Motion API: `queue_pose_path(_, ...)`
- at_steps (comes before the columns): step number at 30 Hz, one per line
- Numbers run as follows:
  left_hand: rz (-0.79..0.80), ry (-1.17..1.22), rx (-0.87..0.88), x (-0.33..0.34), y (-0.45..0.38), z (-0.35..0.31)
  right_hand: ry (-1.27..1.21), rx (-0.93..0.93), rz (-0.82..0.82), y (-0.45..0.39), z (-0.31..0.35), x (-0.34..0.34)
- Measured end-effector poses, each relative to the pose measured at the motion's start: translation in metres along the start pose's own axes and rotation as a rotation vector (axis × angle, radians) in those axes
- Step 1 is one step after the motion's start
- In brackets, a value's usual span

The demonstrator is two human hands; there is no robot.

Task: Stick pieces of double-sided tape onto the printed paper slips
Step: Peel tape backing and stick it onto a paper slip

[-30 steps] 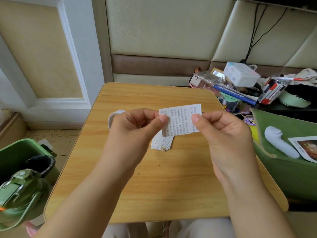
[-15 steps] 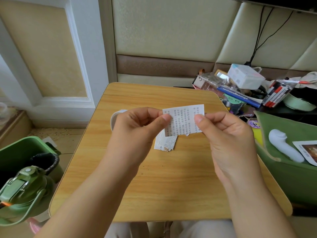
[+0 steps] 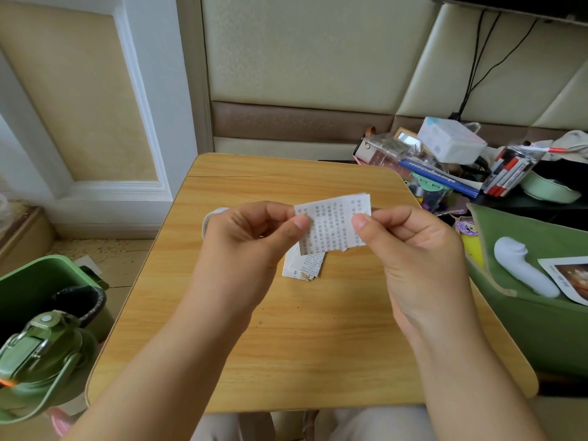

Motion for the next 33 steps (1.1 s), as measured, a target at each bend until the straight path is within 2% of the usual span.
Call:
queue_pose_path(5,0.005,-0.001,0.015,0.0,0.0,0.002,-0.011,0.013,-0.023,0.0,-0.001,-0.002)
queue_pose_path(9,0.072,-0.028,-0.045,0.001,0.002,0.011,0.065,-0.019,0.002,-0.002,0.001,-0.003)
queue_pose_path(14,0.229,-0.176,-0.03,0.01,-0.007,0.01,0.271,-0.055,0.198,-0.009,0.012,0.007)
queue_pose_path(17,0.239,-0.241,0.016,0.017,-0.012,0.005,0.354,-0.093,0.256,-0.011,0.021,0.013)
queue_pose_path(19,0.213,-0.2,0.039,0.018,-0.013,0.002,0.361,-0.105,0.239,-0.011,0.025,0.013)
queue_pose_path(25,0.089,0.055,0.014,0.019,-0.004,0.005,0.137,0.019,0.113,-0.001,0.006,0.005)
queue_pose_path(28,0.087,0.113,-0.032,0.023,0.004,0.011,0.03,0.028,0.017,0.004,0.001,0.001)
queue_pose_path(33,0.103,0.106,-0.023,0.02,0.002,0.006,0.077,0.015,0.049,0.004,0.004,0.003)
Point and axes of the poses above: each hand's wrist, its own y-axis away from the middle knuckle, its own x-axis out of the palm, z = x × y, the point moved 9 cm from there along -y, towards the middle knuckle, and after that the axes turned 3 degrees about y, right-handed, at the moved point
